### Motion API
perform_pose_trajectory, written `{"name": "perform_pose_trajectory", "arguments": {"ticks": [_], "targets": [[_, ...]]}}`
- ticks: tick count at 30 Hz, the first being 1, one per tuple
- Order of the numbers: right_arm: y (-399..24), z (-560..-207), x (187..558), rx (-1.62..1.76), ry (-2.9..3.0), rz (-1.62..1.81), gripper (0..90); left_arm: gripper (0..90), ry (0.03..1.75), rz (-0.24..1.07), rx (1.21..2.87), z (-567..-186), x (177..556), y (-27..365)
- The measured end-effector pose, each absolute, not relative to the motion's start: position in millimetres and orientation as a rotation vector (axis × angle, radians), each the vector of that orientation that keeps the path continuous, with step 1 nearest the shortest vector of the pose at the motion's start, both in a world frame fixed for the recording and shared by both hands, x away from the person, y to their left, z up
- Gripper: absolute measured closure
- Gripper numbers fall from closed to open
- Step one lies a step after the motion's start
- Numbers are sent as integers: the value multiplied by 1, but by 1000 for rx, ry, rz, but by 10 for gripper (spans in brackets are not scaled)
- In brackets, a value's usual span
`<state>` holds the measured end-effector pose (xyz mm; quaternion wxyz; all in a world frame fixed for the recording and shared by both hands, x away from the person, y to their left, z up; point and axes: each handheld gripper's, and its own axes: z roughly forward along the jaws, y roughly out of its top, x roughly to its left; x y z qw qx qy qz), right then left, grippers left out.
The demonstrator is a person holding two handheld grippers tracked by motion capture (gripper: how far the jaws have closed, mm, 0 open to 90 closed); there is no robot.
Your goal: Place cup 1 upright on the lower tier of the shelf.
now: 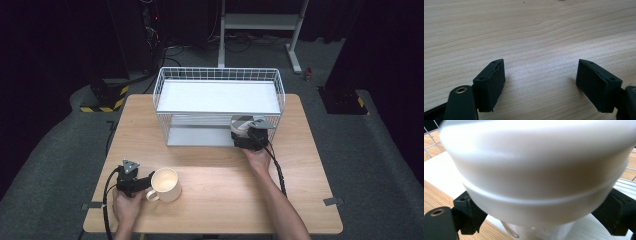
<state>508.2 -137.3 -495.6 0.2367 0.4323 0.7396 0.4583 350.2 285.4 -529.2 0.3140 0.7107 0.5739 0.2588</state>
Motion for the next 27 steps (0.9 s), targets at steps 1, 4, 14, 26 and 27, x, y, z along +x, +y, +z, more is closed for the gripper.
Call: {"name": "perform_pose_trajectory", "arguments": {"ticks": [1,4,14,26,27], "targets": [[-137,-495,508,1181,2028,1258,101,236,1513,682,1873,-529,350,285],[-138,-493,506,1198,2029,1263,99,236,1513,682,1874,-529,350,285],[-141,-487,500,1198,2035,1261,97,236,1513,682,1874,-529,350,285],[-141,-484,492,1186,2042,1267,96,236,1513,682,1873,-529,350,285],[-142,-484,491,1188,2043,1269,96,236,1513,682,1873,-529,350,285]]}}
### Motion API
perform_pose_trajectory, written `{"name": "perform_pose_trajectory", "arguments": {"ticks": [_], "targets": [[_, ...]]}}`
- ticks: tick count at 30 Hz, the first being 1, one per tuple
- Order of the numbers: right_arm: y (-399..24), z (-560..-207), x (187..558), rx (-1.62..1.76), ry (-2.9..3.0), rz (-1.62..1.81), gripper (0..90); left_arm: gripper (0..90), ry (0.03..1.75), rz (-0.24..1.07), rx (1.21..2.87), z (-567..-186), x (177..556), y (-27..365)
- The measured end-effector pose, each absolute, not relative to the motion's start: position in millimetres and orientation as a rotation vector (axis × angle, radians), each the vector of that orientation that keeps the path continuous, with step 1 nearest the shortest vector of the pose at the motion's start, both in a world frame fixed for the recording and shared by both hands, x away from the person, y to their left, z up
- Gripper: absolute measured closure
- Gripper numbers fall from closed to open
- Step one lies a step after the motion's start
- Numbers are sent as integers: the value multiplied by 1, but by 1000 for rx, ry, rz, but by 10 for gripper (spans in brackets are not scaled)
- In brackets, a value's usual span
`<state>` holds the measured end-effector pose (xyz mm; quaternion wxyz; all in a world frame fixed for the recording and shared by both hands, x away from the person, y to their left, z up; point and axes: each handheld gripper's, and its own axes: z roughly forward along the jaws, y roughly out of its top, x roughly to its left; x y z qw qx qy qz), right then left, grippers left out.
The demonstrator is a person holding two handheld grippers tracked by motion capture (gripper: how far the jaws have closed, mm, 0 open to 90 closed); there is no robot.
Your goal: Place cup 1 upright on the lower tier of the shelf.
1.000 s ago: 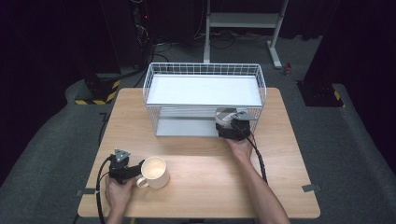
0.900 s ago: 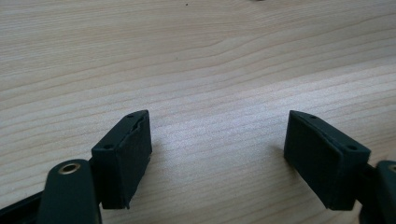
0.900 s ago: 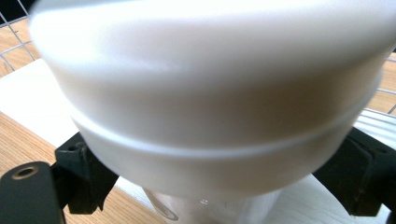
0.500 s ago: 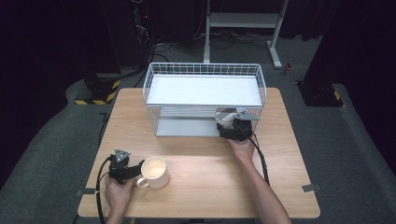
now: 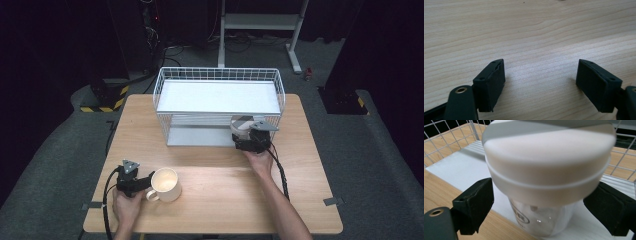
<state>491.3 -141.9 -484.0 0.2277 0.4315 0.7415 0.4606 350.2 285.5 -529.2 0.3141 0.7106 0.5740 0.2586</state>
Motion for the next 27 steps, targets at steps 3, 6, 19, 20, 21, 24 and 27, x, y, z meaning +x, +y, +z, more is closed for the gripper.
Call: {"name": "perform_pose_trajectory", "arguments": {"ticks": [3,6,19,20,21,24,27], "targets": [[-144,-484,489,1193,2036,1275,96,236,1513,682,1873,-529,350,286],[-147,-484,485,1185,2044,1277,97,236,1513,682,1873,-529,350,285],[-164,-485,457,1204,2040,1269,295,236,1513,682,1873,-529,350,285],[-163,-486,454,1199,2050,1267,332,236,1513,682,1873,-529,350,285],[-163,-486,451,1177,2055,1264,360,236,1513,682,1873,-529,350,285],[-160,-487,447,1151,2090,1266,416,236,1513,682,1873,-529,350,285],[-154,-489,447,1143,2119,1245,460,236,1513,682,1873,-529,350,285]]}}
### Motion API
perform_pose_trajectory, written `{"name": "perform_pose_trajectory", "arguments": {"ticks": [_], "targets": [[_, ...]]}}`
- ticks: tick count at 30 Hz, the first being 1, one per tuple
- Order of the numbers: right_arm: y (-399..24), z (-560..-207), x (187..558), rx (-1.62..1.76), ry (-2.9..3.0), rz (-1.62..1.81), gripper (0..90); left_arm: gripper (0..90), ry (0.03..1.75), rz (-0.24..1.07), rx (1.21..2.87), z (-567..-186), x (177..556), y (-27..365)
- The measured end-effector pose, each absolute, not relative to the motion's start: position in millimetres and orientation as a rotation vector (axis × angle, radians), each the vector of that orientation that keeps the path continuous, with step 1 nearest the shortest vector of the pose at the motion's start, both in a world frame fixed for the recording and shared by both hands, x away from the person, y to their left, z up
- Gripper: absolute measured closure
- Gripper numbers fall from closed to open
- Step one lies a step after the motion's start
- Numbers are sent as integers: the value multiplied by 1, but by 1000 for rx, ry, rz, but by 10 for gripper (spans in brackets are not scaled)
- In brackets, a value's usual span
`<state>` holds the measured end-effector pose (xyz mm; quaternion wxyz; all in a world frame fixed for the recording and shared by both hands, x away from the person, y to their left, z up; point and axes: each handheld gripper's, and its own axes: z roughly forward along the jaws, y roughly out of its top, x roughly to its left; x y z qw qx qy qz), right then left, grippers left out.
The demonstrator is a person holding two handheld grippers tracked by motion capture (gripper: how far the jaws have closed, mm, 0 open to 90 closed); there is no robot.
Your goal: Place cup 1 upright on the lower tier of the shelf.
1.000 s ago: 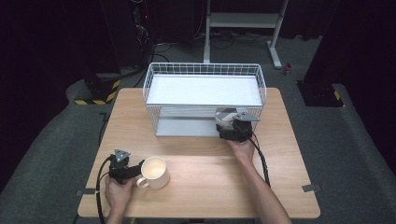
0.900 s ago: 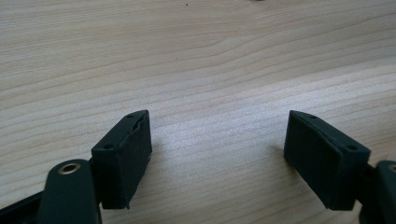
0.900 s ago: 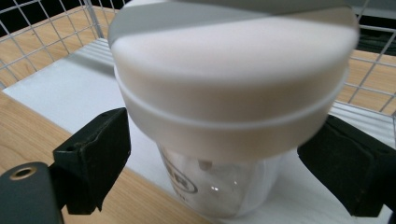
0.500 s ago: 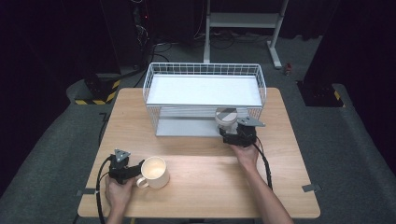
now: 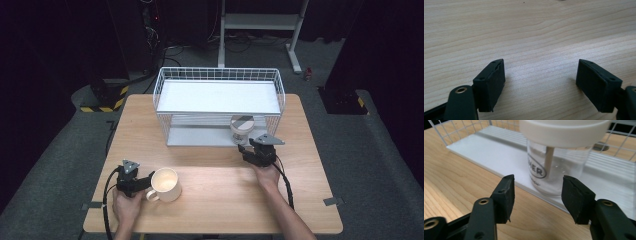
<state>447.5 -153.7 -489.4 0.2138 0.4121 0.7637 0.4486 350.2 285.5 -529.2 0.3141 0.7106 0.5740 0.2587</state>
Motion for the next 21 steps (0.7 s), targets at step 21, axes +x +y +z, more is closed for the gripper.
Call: {"name": "perform_pose_trajectory", "arguments": {"ticks": [21], "targets": [[-137,-496,476,1195,2133,1214,543,236,1515,679,1872,-529,350,285]]}}
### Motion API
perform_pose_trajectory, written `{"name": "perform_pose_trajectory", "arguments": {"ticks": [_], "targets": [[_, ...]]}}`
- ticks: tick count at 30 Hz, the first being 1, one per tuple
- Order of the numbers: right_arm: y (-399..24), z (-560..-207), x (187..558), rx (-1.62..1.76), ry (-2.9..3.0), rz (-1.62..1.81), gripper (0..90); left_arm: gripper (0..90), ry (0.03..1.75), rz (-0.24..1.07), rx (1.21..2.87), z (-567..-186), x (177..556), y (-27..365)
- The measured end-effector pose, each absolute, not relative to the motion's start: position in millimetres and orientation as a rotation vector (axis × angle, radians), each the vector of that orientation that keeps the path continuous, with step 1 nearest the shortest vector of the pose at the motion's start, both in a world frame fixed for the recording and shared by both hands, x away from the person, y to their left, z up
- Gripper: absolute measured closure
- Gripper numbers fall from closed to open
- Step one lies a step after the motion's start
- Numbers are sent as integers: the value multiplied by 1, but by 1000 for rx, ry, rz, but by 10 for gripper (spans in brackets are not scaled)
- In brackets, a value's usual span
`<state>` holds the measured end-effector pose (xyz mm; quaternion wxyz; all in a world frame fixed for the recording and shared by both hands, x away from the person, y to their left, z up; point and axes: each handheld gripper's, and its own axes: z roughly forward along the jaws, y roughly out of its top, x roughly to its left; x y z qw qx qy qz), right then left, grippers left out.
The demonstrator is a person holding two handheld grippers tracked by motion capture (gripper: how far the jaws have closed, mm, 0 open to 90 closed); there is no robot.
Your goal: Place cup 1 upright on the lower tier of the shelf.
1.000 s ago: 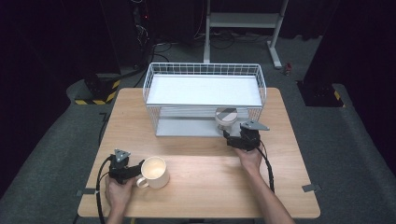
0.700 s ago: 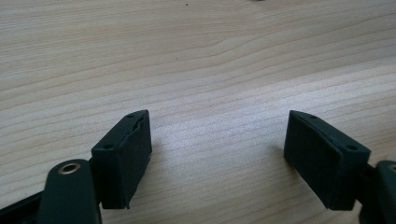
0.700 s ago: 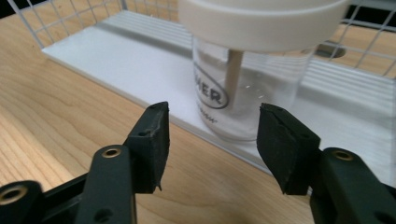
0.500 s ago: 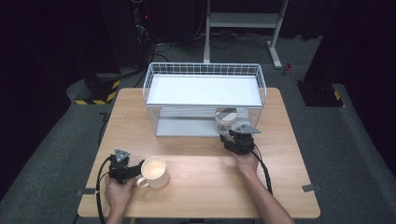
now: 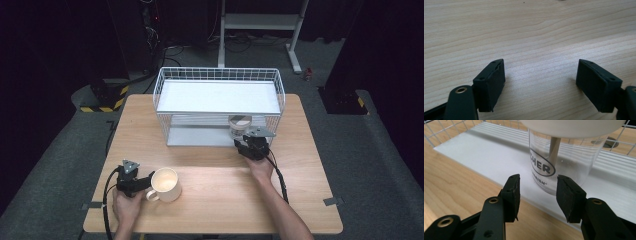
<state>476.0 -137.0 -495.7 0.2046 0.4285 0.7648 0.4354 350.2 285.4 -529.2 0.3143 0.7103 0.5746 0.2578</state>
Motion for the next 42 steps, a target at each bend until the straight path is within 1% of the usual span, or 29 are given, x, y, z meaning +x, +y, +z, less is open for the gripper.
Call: {"name": "perform_pose_trajectory", "arguments": {"ticks": [10,18,23,28,39,42], "targets": [[-133,-498,492,1242,2115,1193,540,236,1513,682,1873,-529,350,285],[-134,-502,494,1260,2125,1179,520,236,1513,682,1873,-529,350,285],[-136,-496,483,1239,2133,1200,465,237,1515,680,1871,-529,350,285],[-151,-489,466,1219,2124,1239,409,237,1520,682,1868,-529,350,285],[-183,-472,434,1195,2100,1328,338,237,1520,682,1868,-529,350,285],[-189,-469,428,1185,2083,1348,334,237,1520,682,1868,-529,350,285]]}}
